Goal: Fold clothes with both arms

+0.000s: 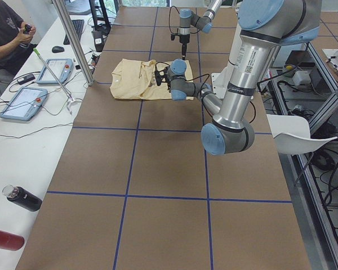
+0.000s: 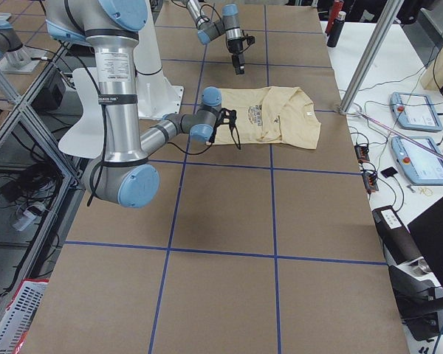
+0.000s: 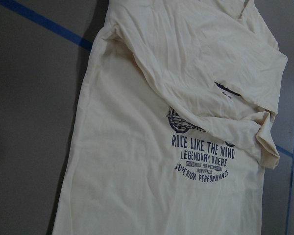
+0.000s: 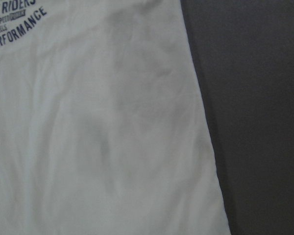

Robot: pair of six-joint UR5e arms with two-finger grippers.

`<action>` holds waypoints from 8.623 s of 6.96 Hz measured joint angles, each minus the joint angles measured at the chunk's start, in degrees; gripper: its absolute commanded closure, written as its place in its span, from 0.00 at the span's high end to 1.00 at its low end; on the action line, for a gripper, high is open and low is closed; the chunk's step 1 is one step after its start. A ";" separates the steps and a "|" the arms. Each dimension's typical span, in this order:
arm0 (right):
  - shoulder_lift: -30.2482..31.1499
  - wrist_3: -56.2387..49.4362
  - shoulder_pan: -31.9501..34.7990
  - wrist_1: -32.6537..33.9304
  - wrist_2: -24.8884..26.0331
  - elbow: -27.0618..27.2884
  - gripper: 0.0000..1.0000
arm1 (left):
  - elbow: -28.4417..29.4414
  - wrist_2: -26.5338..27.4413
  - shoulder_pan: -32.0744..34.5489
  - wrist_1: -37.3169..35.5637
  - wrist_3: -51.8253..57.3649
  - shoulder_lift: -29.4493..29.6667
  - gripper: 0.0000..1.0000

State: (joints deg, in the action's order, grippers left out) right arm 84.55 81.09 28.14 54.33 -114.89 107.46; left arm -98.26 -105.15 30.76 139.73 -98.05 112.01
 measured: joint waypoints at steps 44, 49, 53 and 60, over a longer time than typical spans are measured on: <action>-0.43 2.49 -0.51 0.07 -0.50 -1.20 0.00 | -5.47 11.39 -15.55 -28.11 3.43 1.02 0.87; -0.43 2.47 -0.28 0.07 -0.51 -1.20 0.00 | -5.54 11.37 -15.62 -28.19 3.40 0.51 0.83; -0.52 2.49 0.01 0.07 -0.67 -1.21 0.00 | -5.88 11.28 -15.72 -28.43 3.39 0.50 0.81; -0.52 2.40 0.86 0.07 -1.29 -0.95 0.00 | -6.08 11.13 -15.69 -28.57 3.39 0.52 0.17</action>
State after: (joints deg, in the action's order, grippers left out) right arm 84.02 83.50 29.00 54.40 -116.18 106.51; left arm -104.34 -94.01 15.08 111.16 -94.66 112.52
